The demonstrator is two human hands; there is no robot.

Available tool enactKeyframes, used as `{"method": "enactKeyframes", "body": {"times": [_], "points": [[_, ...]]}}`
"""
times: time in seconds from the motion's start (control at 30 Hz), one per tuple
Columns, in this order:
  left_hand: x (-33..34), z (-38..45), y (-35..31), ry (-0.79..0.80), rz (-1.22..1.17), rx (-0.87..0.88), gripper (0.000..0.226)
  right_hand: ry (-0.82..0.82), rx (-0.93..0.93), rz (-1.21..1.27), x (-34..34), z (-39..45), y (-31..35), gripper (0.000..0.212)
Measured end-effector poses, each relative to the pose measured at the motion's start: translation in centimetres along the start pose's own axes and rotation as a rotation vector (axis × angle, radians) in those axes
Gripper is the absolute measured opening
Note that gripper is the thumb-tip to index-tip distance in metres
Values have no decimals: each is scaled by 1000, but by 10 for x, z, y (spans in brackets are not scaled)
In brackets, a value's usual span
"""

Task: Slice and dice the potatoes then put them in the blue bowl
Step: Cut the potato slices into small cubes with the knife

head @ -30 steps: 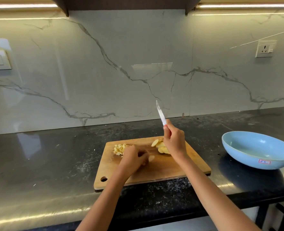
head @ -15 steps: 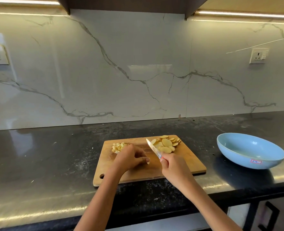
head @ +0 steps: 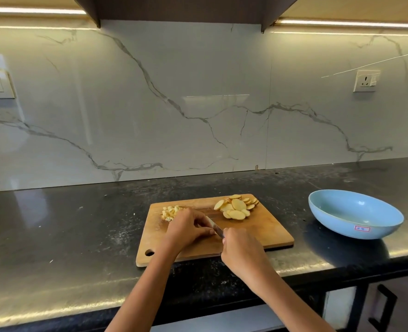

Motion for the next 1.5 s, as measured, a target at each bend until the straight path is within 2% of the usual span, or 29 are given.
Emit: {"method": "enactKeyframes", "body": {"times": [0.3,0.57,0.67,0.9,1.07,1.3,1.5], "points": [[-1,0,-1,18,-54,15,19,32,-48,-110,-4,-7,14,20],[0,2,1,-4,2,17,6,69,-96,-141,-13,-30,12,19],[0,2,2,-10,-2,19,6,65,-73,-126,-19,-39,4,12],[-2,0,3,-46,-134,-49,17,-36,-23,-18,-37,-20,-19,21],[5,-2,-4,-87,-81,7,24,-57,2,5,-30,-11,-27,22],[8,1,-13,-5,-133,101,23,-85,-6,1,-20,-8,-33,27],[8,1,-13,-58,-125,137,21,-76,11,-119,-18,-10,-31,15]]}}
Point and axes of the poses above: each hand's wrist, its own z-axis towards the middle knuckle, its own x-axis out of the palm, y = z × x, the point moved 5 cm from there along z, towards the middle knuckle, and after that the axes turned 4 degrees about -y, right-handed, at the moved point
